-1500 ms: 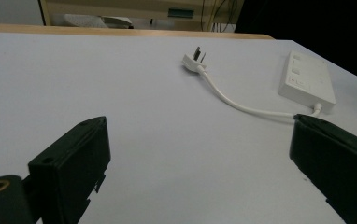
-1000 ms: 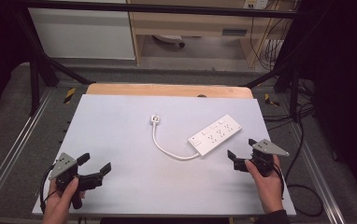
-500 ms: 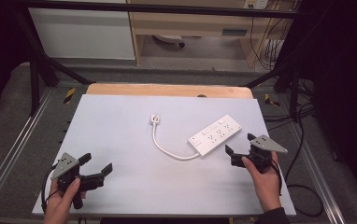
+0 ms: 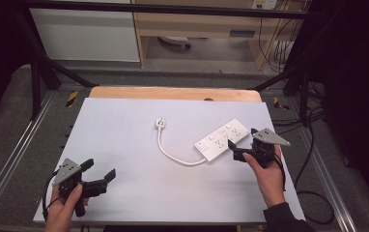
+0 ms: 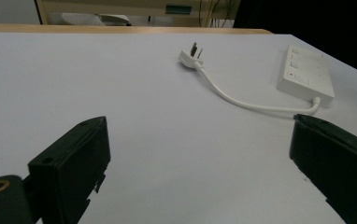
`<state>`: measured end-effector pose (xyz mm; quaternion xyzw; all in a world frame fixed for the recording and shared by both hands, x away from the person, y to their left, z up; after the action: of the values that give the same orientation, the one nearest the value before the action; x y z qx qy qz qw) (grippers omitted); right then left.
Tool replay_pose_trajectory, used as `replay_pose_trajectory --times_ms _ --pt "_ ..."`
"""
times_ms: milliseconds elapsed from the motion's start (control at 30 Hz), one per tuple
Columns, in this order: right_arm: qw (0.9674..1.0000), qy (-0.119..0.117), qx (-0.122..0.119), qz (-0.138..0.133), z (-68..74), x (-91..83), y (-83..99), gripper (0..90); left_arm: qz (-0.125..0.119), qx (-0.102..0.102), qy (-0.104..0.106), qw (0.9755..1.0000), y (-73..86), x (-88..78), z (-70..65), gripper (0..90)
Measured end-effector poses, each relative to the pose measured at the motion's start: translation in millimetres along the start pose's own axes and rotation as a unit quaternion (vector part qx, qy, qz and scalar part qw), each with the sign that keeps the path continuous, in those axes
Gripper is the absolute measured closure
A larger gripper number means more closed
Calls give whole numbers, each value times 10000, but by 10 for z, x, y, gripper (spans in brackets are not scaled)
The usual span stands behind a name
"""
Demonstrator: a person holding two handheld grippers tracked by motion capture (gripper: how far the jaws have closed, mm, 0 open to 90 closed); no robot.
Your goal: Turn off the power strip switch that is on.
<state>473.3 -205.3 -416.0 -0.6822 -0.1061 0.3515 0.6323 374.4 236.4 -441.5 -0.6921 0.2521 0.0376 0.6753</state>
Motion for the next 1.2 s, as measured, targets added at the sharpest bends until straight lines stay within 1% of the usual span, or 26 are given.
replay_pose_trajectory --times_ms 33,67,100,167,200,233,367,467,533,600,633,767,800,967,1000,1067,1100,1133,1167,1200 --pt "10000 -31 0 6 -1 53 -48 32 2 1 -10 10000 1 1 1 52" --pt "10000 -31 0 6 -1 53 -48 32 -8 2 -7 10000 -1 3 1 52" --pt "10000 -23 -8 18 -7 99 -82 33 -6 4 -12 10000 -1 1 3 52" --pt "10000 -27 -2 34 -7 118 -91 35 -9 12 -38 10000 0 2 12 52" --pt "10000 -47 -11 66 -9 174 -117 35 1 -4 -37 10000 2 5 11 52" --pt "10000 -47 -11 66 -9 174 -117 35 4 -14 -47 10000 3 9 12 52" --pt "9999 15 -3 154 -42 266 -141 41 10 31 -51 10000 7 0 8 52" --pt "9998 53 -48 197 -62 310 -172 48 39 7 -52 10000 11 7 10 52" --pt "9998 54 -51 161 -72 326 -199 71 42 6 -57 10000 12 9 12 52" --pt "9999 61 10 118 -91 338 -223 114 30 -4 -55 10000 10 7 11 52" --pt "9999 61 10 118 -91 338 -223 114 21 4 -53 10000 8 3 11 52" --pt "9999 91 32 80 -148 357 -238 244 26 4 -45 10000 9 4 5 52" --pt "9999 87 40 84 -160 365 -239 293 33 10 -47 10000 11 6 6 52" --pt "9998 124 -17 169 -230 425 -237 438 58 7 -42 10000 17 1 5 52" --pt "9997 110 -63 219 -252 455 -235 510 54 2 -35 10000 16 -1 3 52" --pt "9994 130 -104 291 -268 478 -229 561 49 6 -28 10000 15 -2 0 52" --pt "9994 130 -104 291 -268 478 -229 561 60 3 -23 10000 18 -2 -3 52" --pt "9992 111 -146 341 -283 513 -224 610 69 26 -23 10000 20 -1 -2 52" --pt "9992 111 -146 341 -283 513 -224 610 67 27 -23 10000 20 -1 -3 52" --pt "9992 101 -156 355 -289 524 -223 633 61 23 -22 10000 18 -2 -6 52"
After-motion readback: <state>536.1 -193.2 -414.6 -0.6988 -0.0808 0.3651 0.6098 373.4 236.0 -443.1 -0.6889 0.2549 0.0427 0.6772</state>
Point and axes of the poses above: each handheld gripper's, and its own axes: x roughly forward along the jaws, y roughly out of its underside, z roughly to its left, the point moved 9 cm from there along x, roughly forward along the jaws, and after that the axes turned 12 degrees about -y, right-handed, at the moved point
